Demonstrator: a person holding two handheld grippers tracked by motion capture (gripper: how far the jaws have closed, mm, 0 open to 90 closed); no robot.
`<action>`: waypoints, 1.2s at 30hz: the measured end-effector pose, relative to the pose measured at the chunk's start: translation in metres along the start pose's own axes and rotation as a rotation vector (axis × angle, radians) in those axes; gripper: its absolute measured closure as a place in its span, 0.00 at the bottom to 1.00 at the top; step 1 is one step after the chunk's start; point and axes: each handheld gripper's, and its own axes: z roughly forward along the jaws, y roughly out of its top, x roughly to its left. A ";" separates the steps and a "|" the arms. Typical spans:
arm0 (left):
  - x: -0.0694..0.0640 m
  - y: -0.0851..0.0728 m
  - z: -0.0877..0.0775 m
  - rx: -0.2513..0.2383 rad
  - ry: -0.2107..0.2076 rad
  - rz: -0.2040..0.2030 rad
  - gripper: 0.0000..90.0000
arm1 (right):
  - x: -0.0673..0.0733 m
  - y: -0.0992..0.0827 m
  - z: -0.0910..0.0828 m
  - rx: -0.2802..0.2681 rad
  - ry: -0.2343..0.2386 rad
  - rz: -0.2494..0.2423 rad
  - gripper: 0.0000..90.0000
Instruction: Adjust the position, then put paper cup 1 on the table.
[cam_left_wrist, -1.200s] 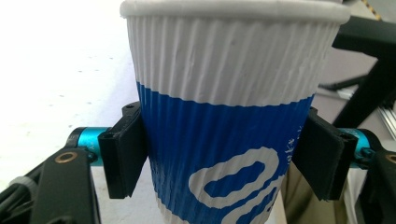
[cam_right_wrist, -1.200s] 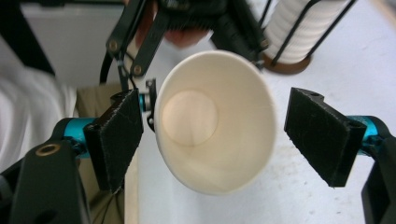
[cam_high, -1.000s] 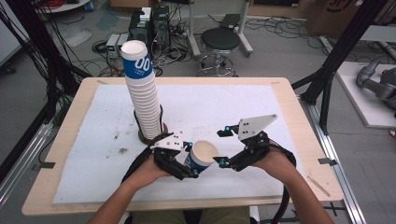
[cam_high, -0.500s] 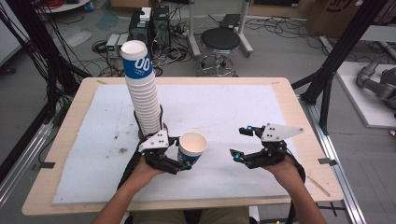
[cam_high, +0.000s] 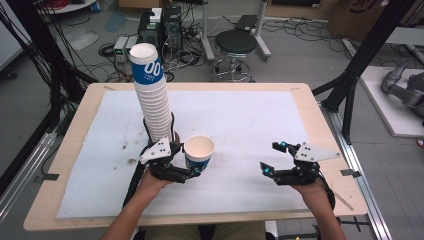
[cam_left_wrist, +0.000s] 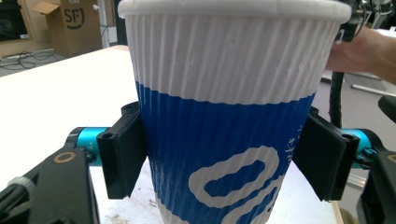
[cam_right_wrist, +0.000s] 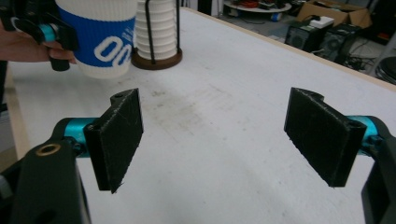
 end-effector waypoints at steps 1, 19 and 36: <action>0.000 0.000 0.000 -0.004 0.000 0.002 0.28 | -0.001 -0.002 -0.002 -0.004 -0.010 0.004 0.22; 0.004 0.004 0.002 -0.078 0.035 0.016 0.27 | -0.004 -0.012 -0.013 -0.013 -0.063 0.016 0.22; 0.027 0.025 0.037 -0.141 0.074 -0.005 0.27 | -0.007 -0.016 -0.018 -0.020 -0.081 0.026 0.22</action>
